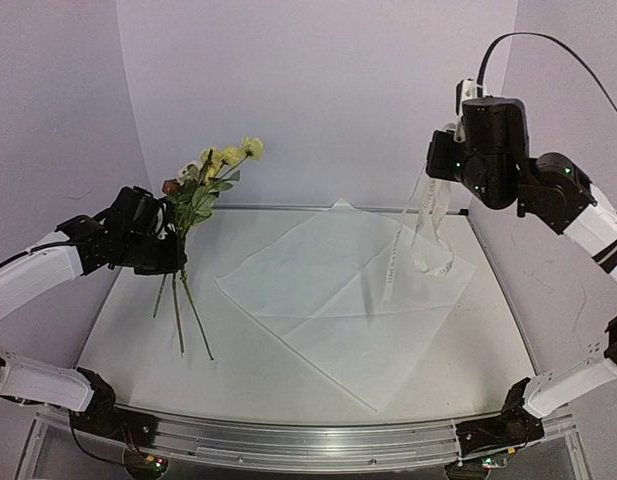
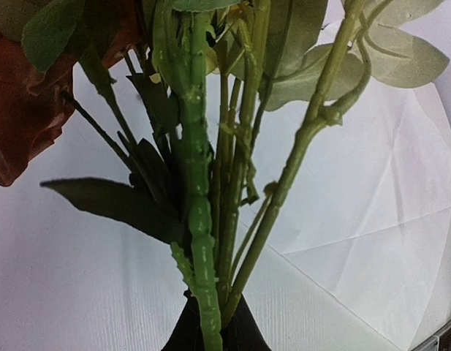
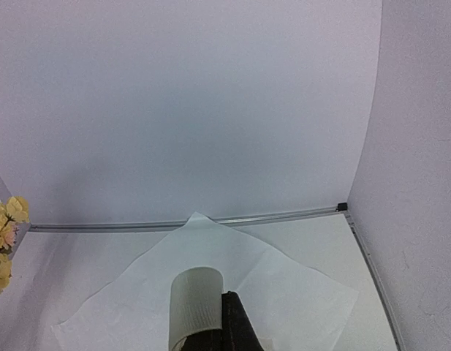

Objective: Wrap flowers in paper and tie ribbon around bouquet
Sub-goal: Place the fake flower on the flattened wrapping paper.

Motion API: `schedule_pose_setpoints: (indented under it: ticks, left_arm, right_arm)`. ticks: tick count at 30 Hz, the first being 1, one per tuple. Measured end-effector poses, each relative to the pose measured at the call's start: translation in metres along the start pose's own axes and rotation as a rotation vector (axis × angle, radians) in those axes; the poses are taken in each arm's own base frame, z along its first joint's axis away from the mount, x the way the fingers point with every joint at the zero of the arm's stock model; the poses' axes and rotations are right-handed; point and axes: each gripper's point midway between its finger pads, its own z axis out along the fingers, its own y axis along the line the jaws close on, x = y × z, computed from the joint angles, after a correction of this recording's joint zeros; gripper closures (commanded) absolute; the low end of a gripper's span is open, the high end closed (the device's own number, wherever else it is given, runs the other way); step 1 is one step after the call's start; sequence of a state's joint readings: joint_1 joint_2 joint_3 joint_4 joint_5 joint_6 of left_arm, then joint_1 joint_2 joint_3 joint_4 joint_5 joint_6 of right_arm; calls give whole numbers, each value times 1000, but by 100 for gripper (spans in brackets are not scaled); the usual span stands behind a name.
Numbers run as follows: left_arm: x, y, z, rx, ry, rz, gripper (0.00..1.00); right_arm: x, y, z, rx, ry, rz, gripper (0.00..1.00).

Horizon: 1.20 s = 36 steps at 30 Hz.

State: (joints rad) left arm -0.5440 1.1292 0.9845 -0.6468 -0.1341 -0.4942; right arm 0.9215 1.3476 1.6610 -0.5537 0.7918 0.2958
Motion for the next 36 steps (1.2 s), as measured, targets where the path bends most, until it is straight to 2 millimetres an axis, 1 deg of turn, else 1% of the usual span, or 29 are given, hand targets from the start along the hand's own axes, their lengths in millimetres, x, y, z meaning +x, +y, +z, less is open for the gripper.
schedule_pose_setpoints:
  ticks: [3,7,10,13,17,19,21,23,24,29,31,33,34,36]
  left_arm:
    - [-4,-13,8,49,18,19,100]
    - [-14,-39,15,146,31,36,100]
    - [-24,-61,17,215,19,50,100]
    - [-26,-82,23,272,23,58,100]
    - [-24,-105,34,324,45,68,100]
    - [-23,-114,40,345,60,71,100]
    - [-22,-124,47,364,75,73,100]
    - [-22,-134,53,379,85,73,100]
    - [-23,-139,56,387,87,73,100]
    - [-22,-167,70,422,96,79,100]
    - [-22,-180,76,440,95,83,100]
    - [-22,-191,83,452,96,83,100]
    - [-22,-197,87,458,96,82,100]
    - [-25,-207,97,469,94,77,100]
  right_arm:
    - [-3,-25,-16,36,-3,-16,100]
    - [-6,-65,-44,68,14,-7,100]
    - [4,-98,-65,101,62,-2,100]
    - [19,-127,-83,143,125,30,100]
    - [29,-148,-96,185,146,184,100]
    - [31,-156,-100,201,139,279,100]
    - [40,-161,-102,218,140,356,100]
    - [59,-165,-100,246,160,383,100]
    - [73,-166,-97,266,175,388,100]
    - [163,-168,-76,411,316,265,100]
    - [202,-179,-68,502,392,188,100]
    - [235,-193,-65,590,472,124,100]
    - [249,-201,-66,628,511,102,100]
    - [270,-215,-71,687,577,73,100]
